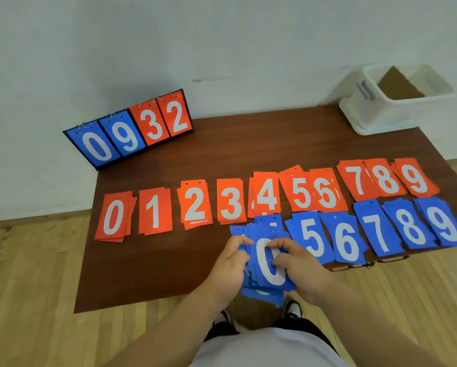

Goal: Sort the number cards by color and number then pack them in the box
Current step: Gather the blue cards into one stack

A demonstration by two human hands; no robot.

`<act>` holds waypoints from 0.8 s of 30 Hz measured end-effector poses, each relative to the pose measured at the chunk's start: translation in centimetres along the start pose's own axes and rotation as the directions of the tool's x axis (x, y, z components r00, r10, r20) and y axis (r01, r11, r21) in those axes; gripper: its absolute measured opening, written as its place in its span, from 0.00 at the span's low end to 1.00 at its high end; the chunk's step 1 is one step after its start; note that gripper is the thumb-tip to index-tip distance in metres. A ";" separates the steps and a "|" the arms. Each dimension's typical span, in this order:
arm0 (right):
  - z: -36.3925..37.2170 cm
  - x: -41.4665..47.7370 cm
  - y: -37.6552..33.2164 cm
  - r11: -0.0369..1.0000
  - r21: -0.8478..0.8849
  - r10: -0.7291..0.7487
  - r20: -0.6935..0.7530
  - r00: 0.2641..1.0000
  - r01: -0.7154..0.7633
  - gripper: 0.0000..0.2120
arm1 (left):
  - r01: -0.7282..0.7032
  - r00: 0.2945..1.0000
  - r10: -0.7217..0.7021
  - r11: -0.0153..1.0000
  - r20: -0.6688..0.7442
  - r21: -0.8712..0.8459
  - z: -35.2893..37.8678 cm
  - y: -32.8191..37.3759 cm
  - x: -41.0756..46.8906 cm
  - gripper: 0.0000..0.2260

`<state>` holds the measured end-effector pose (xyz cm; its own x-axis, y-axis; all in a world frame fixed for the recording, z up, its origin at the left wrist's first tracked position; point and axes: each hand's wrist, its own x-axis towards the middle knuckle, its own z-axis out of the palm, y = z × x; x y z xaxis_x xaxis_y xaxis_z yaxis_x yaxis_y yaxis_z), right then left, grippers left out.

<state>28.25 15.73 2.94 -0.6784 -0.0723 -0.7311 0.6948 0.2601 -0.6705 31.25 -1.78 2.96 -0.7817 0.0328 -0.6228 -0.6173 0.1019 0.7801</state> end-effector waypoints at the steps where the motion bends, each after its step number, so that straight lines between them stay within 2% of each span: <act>1: -0.6 0.2 0.2 1.000 -0.020 -0.006 -0.015 1.000 0.006 0.14 | -0.006 1.000 0.006 1.000 0.002 0.019 0.5 -0.1 0.4 0.14; 4: -3.4 0.5 0.4 0.992 -0.123 -0.033 -0.078 0.996 0.024 0.13 | -0.003 0.999 0.008 0.991 -0.036 0.131 2.0 -0.6 1.9 0.09; 5: -4.7 0.6 0.5 0.989 -0.145 -0.035 -0.094 0.995 0.022 0.13 | 0.025 0.997 -0.012 0.982 -0.071 0.187 2.5 -0.8 2.6 0.10; 9: -10.7 1.3 1.2 0.983 -0.185 -0.021 -0.126 0.992 -0.003 0.13 | 0.139 0.961 -0.031 0.912 -0.276 0.385 4.9 -1.8 4.9 0.29; 12: -14.6 2.0 1.4 0.981 -0.194 -0.009 -0.121 0.993 -0.015 0.12 | 0.240 0.919 -0.031 0.836 -0.394 0.493 7.6 -1.6 6.9 0.34; 16: -18.3 2.9 1.6 0.974 -0.226 -0.019 -0.111 0.994 -0.007 0.12 | 0.345 0.879 -0.031 0.729 -0.475 0.592 11.2 -1.1 8.9 0.38; 19: -20.2 3.6 1.8 0.970 -0.243 -0.016 -0.095 0.995 -0.007 0.12 | 0.403 0.852 -0.047 0.695 -0.521 0.595 12.9 -1.2 9.3 0.40; 24: -22.1 3.9 1.7 0.968 -0.252 -0.028 -0.064 0.998 0.011 0.12 | 0.452 0.803 -0.100 0.745 -0.587 0.491 13.5 -1.4 8.9 0.43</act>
<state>21.52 37.15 1.80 -0.7114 -0.0177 -0.7025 0.6050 0.4933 -0.6250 26.33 11.79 -4.47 -0.6182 -0.5676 -0.5438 -0.7694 0.5785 0.2709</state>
